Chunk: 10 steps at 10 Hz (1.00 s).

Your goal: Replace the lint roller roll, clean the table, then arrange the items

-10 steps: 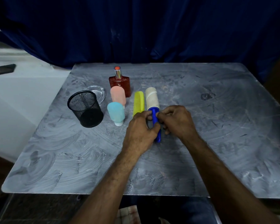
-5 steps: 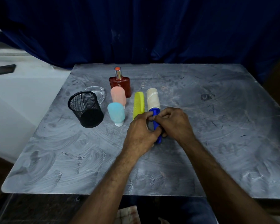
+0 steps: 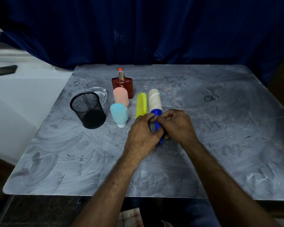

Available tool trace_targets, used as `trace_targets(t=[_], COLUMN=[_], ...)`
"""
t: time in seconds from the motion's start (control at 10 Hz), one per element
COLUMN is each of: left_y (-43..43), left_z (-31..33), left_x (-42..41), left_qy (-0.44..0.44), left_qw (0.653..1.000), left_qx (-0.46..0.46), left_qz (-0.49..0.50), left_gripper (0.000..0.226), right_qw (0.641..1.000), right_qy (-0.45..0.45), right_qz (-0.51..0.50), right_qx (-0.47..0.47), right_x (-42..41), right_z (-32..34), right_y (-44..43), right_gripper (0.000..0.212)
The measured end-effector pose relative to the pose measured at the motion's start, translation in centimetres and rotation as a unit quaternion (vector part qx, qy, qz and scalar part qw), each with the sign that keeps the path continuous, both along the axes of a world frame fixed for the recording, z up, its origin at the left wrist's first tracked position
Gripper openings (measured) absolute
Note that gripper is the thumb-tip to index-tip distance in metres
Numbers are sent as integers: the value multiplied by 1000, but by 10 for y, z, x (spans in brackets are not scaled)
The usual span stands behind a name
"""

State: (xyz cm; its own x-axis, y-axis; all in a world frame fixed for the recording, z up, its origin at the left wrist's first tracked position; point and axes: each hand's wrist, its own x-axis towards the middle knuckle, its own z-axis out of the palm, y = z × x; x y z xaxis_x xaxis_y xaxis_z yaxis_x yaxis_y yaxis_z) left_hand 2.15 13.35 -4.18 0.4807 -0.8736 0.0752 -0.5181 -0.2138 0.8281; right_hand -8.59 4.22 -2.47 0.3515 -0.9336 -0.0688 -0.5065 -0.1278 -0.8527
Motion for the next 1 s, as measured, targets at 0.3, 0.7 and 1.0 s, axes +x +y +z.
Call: trace_targets(t=[0.3,0.7,1.0], left_y=[2,15,67], left_z=[-1,9,42], left_x=[1,-2,14], left_qy=[-35,-68,-164], left_qw=[999,998,962], left_qx=[-3,-12,-213], left_qz=[11,14,37], left_gripper=[59,57,46], right_qw=[1000,995,950], right_qy=[16,43,20], right_qz=[-2,-21,-16], right_qx=[-23,-86,-311], right_x=[-1,2,6], right_z=[2,8,28], right_y=[0,8,22], right_gripper=[18,18,30])
